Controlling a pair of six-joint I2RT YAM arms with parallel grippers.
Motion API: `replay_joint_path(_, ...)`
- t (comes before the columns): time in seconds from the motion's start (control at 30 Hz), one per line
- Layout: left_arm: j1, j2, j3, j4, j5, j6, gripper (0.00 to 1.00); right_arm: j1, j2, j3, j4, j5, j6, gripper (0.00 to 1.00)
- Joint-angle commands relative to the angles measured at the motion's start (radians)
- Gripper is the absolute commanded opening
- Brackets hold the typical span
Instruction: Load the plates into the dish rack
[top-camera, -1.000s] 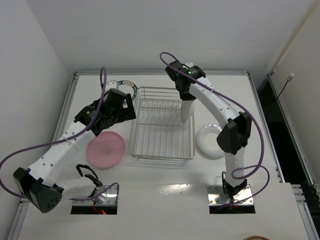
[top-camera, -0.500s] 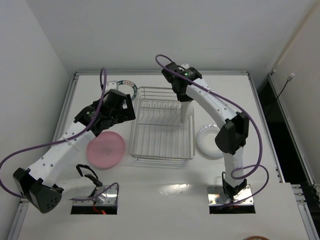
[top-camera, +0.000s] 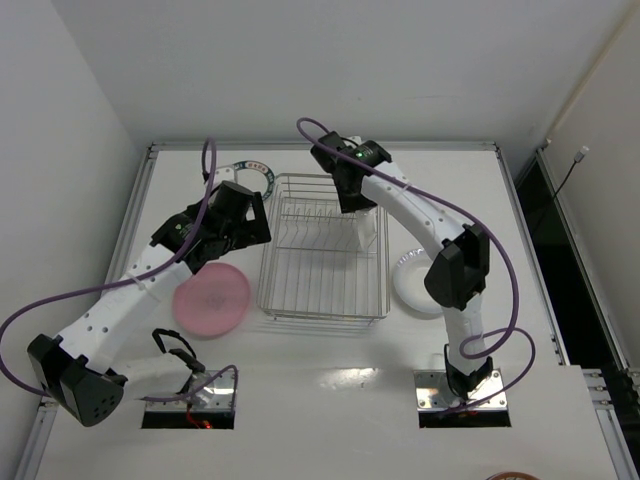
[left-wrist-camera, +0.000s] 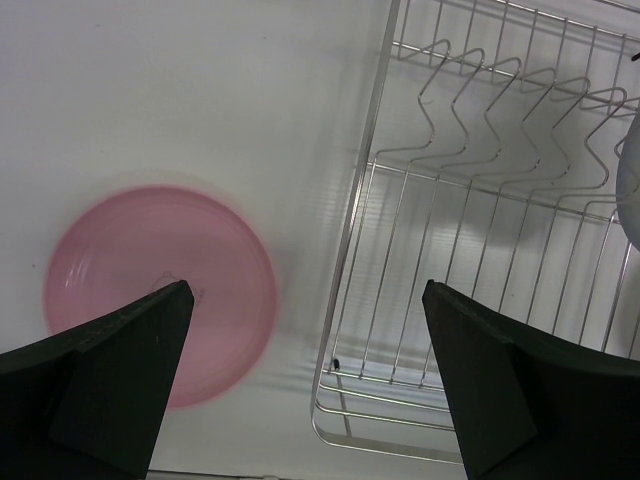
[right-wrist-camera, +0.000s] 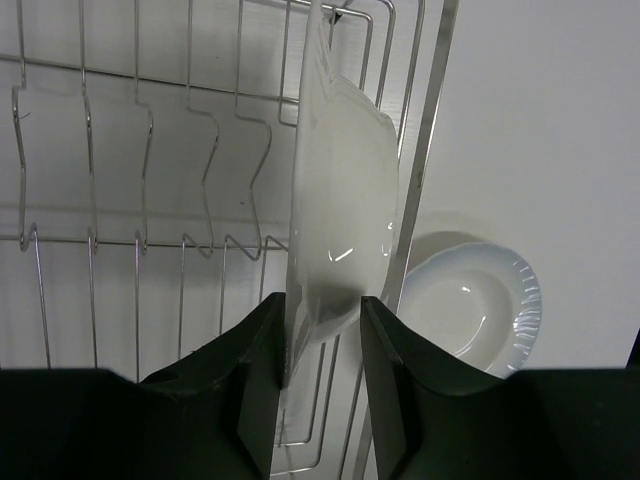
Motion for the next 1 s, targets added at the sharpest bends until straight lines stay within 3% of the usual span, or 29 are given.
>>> replay_joint_path(0.0, -0.01, -0.014, 0.002, 0.025, 0.003, 0.011, 1.0, -0.003, -0.02, 0.041, -0.007, 0.013, -0.011, 0.33)
replay_joint_path(0.1, -0.01, -0.014, 0.002, 0.025, 0.003, 0.011, 1.0, -0.003, -0.02, 0.041, -0.007, -0.014, -0.011, 0.36)
replay_joint_path(0.17, -0.01, -0.014, 0.002, 0.025, 0.003, 0.011, 1.0, -0.003, -0.02, 0.022, 0.015, -0.052, -0.022, 0.47)
replay_joint_path(0.47, -0.01, -0.023, 0.002, 0.025, -0.006, 0.02, 1.0, -0.003, -0.01, -0.036, 0.087, -0.168, -0.022, 0.47)
replay_joint_path(0.97, -0.01, -0.023, 0.002, 0.025, -0.006, 0.02, 1.0, -0.078, -0.092, -0.045, 0.027, -0.065, 0.006, 0.47)
